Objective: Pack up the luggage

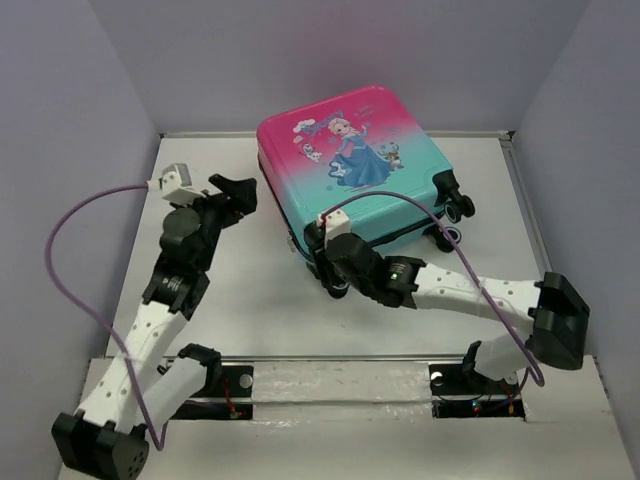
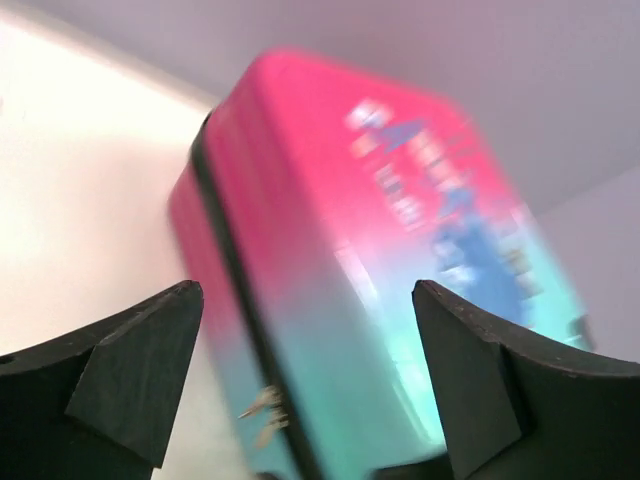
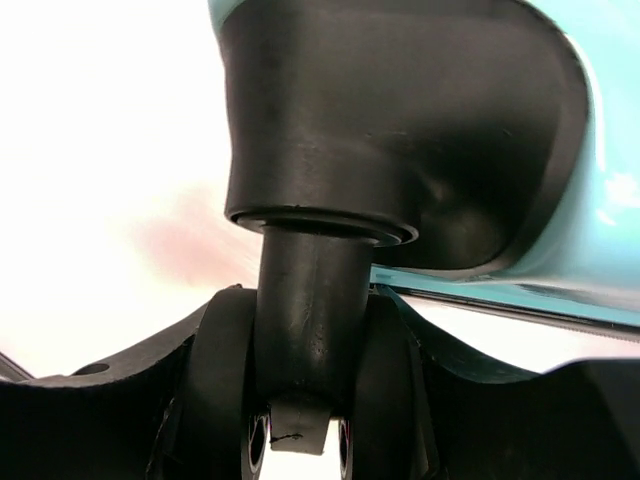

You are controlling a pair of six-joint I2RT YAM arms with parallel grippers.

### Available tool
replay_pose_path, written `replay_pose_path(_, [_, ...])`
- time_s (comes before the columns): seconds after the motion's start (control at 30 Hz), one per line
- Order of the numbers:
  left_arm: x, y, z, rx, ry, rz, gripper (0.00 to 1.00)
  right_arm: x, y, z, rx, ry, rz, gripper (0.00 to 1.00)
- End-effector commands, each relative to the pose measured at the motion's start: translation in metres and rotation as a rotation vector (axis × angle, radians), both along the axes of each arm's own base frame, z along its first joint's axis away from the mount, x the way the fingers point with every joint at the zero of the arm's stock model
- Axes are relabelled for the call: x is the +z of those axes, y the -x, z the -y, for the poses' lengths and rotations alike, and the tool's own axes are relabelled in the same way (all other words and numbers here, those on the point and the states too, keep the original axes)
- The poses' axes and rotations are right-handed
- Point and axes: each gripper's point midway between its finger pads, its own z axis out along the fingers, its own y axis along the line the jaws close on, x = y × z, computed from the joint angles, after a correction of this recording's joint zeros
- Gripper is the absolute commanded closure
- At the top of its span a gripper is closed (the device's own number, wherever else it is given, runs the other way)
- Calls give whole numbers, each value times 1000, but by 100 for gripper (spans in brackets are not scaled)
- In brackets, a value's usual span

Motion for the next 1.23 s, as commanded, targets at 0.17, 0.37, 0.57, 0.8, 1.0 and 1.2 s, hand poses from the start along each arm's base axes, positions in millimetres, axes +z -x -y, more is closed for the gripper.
replay_pose_path(0.17, [115,66,-27,-16,-146,234,1,58,50,-144,209,-196,53,47])
replay_pose_path(0.37, [122,91,-32,-41,-171,259,1,81,33,-116,85,-162,117,0])
replay_pose_path(0.57, [132,117,-21,-138,-130,330,1,138,44,-33,10,-224,162,0])
replay_pose_path(0.8, [149,139,-8,-240,-105,410,1,225,59,84,-60,-428,336,0])
replay_pose_path(1.0, [160,146,-8,-251,-108,453,1,247,60,168,-226,-532,419,0])
replay_pose_path(1.2, [154,138,-6,-248,-106,437,1,235,56,181,-284,-507,431,0])
